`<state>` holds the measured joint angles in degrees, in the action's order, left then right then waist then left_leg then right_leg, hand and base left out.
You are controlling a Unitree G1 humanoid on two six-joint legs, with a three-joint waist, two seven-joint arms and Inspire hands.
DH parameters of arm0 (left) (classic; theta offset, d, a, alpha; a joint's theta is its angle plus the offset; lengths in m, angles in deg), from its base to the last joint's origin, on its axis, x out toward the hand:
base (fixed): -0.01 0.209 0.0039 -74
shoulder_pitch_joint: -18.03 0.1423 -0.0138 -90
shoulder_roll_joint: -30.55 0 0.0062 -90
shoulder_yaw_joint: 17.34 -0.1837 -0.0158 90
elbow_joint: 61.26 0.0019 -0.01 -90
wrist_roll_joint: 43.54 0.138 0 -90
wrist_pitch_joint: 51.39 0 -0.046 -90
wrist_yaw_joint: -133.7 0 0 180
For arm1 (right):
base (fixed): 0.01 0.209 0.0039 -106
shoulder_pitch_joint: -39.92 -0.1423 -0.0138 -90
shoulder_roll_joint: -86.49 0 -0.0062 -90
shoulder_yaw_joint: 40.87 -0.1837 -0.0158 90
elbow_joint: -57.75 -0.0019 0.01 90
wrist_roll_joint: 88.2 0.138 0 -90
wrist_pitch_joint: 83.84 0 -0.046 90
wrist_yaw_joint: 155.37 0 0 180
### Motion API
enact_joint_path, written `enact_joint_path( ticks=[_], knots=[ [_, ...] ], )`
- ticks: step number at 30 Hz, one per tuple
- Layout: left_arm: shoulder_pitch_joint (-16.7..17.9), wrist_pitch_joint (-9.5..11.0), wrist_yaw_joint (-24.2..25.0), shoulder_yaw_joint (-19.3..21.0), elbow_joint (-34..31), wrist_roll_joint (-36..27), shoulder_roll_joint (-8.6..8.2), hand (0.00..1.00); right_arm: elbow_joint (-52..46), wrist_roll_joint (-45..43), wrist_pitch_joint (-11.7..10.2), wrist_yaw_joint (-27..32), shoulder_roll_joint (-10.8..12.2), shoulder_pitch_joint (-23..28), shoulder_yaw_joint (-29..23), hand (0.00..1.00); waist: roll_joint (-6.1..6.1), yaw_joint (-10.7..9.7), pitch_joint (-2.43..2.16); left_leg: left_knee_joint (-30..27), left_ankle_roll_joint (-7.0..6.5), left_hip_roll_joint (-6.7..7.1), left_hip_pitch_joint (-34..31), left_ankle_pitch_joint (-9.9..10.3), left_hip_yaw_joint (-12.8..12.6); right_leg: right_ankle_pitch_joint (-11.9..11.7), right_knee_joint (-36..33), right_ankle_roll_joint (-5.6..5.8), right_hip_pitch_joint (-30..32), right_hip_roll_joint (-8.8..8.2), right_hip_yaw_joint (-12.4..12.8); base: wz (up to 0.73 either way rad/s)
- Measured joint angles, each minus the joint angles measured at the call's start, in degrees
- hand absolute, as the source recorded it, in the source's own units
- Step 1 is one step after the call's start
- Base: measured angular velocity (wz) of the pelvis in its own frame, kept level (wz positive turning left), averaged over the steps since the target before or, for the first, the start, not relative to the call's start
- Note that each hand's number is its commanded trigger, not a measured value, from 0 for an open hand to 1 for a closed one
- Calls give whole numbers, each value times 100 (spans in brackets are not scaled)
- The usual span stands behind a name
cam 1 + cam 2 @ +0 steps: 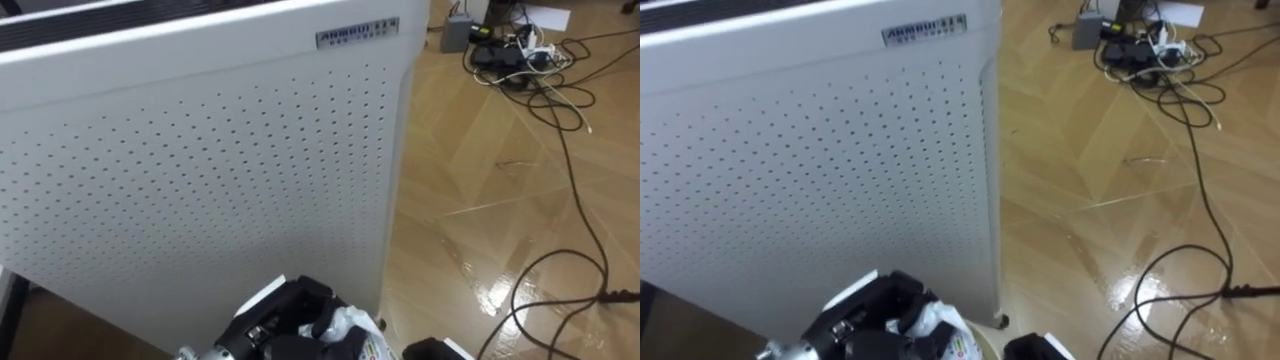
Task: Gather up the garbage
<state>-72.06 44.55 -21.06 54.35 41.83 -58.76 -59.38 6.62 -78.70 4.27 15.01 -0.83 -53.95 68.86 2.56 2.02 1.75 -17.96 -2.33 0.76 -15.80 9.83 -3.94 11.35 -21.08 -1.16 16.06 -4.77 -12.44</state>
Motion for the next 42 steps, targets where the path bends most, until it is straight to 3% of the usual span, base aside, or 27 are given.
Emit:
enact_joint_path(
  ticks=[7,21,23,25,26,42],
  knots=[
    [-43,99,-105,12,206,254,-135,100,361,2,-4,-107,-7,-269,101,100,-38,-2,5,-46,0,-8,-101,0,-73,-8,-91,-13,147,-13,55,-4],
    [-49,179,-157,17,415,262,-131,100,364,-38,-21,-187,-35,-342,88,100,-31,-9,4,-55,0,-14,-172,0,-76,-11,-85,-19,211,-8,66,0],
    [-49,179,-204,17,434,263,-131,87,364,-38,-21,-185,-43,-349,87,100,-29,-7,4,-55,0,-15,-178,0,-72,-11,-90,-19,213,-9,61,0],
    [-49,179,-204,19,442,265,-131,36,364,-62,-24,-184,-44,-351,85,100,-27,-4,4,-59,0,-16,-181,0,-70,-11,-98,-19,214,-9,57,0],
    [-49,179,-204,18,445,264,-130,0,364,-62,-24,-184,-42,-351,85,100,-26,-4,5,-60,-1,-16,-182,0,-67,-11,-105,-19,217,-10,55,0],
    [-49,178,-85,-110,616,255,-87,0,469,-45,-80,-98,-55,-447,82,100,2,0,15,-116,-1,-14,-217,1,-53,-10,-160,-20,241,-17,55,0]
  ],
)
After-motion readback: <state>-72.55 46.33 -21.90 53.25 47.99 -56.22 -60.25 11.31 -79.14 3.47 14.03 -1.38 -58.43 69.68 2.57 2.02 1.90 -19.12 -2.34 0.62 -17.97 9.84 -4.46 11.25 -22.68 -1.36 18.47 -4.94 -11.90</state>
